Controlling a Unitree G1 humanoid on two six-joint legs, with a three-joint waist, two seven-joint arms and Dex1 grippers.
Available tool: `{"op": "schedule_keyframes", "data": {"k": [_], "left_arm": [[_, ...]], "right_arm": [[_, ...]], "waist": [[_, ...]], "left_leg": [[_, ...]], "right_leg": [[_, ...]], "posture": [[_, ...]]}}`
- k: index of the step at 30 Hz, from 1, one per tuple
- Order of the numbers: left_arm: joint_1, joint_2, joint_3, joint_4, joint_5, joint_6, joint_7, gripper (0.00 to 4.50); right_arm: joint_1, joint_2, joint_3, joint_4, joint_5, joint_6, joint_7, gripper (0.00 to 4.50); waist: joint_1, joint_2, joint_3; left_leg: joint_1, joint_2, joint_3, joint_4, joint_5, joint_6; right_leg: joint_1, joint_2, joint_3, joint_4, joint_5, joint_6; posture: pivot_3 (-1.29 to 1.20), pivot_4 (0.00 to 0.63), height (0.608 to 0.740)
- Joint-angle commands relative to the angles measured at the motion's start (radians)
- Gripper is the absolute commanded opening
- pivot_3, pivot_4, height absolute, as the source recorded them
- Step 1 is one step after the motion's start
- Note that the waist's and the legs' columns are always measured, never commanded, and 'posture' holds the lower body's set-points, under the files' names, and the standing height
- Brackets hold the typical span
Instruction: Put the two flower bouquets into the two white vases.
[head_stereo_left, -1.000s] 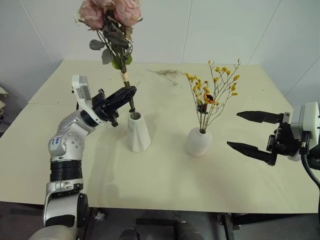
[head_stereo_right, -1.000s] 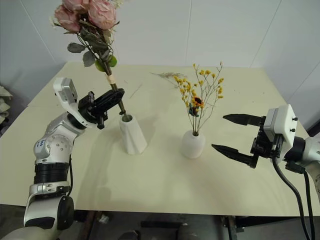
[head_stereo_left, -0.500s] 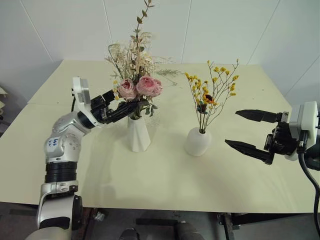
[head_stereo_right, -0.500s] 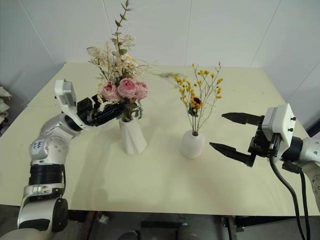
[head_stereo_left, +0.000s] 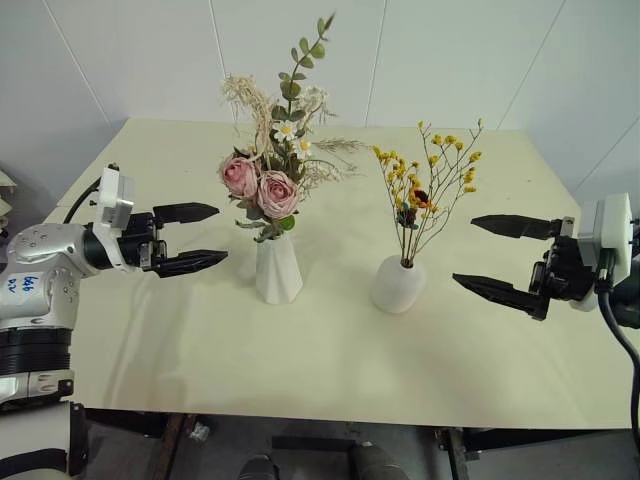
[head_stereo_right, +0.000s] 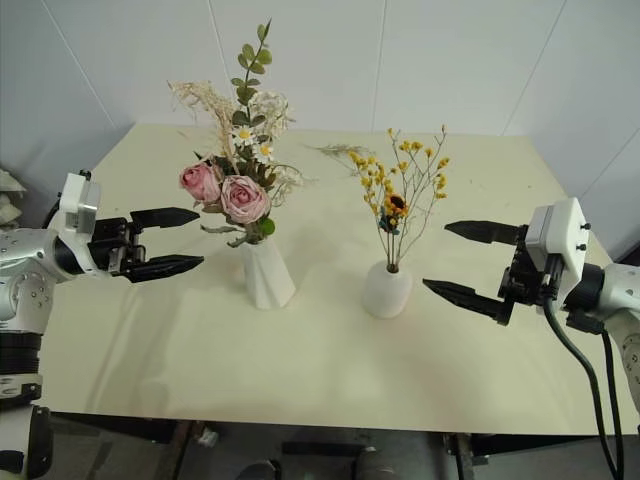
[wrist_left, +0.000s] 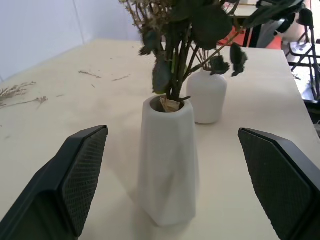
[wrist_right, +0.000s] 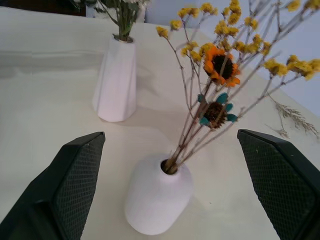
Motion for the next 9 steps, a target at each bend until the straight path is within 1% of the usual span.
{"op": "schedule_keyframes", "data": {"k": [1, 4, 7, 9], "left_arm": [[-0.002, 0.023, 0.023, -0.047, -0.029, 0.020, -0.020, 4.46], [0.037, 0.042, 0.032, -0.051, -0.026, 0.019, -0.050, 4.46], [0.057, 0.036, 0.052, -0.070, -0.030, 0.018, -0.021, 4.46], [0.067, 0.043, 0.058, -0.087, -0.034, 0.026, -0.016, 4.46]], "right_arm": [[-0.004, -0.031, -0.017, 0.048, -0.030, -0.047, 0.058, 4.50], [-0.001, -0.022, -0.014, 0.058, -0.047, -0.064, 0.071, 4.50], [-0.022, -0.007, -0.001, 0.087, -0.059, -0.079, 0.078, 4.50], [-0.056, 0.007, 0.031, 0.115, -0.075, -0.100, 0.084, 4.50]], "waist": [[0.000, 0.000, 0.000], [-0.002, 0.000, 0.000], [-0.006, 0.000, 0.000], [-0.007, 0.000, 0.000]], "left_leg": [[0.000, 0.000, 0.000, 0.000, 0.000, 0.000], [0.000, 0.000, 0.000, 0.000, 0.000, 0.000], [0.000, 0.000, 0.000, 0.000, 0.000, 0.000], [0.000, 0.000, 0.000, 0.000, 0.000, 0.000]], "right_leg": [[0.000, 0.000, 0.000, 0.000, 0.000, 0.000], [0.000, 0.000, 0.000, 0.000, 0.000, 0.000], [-0.001, 0.000, 0.000, 0.001, 0.000, 0.000], [0.000, 0.000, 0.000, 0.001, 0.000, 0.000]], "posture": [[0.00, 0.150, 0.740], [0.00, 0.150, 0.740], [0.00, 0.150, 0.740], [0.00, 0.150, 0.740]]}}
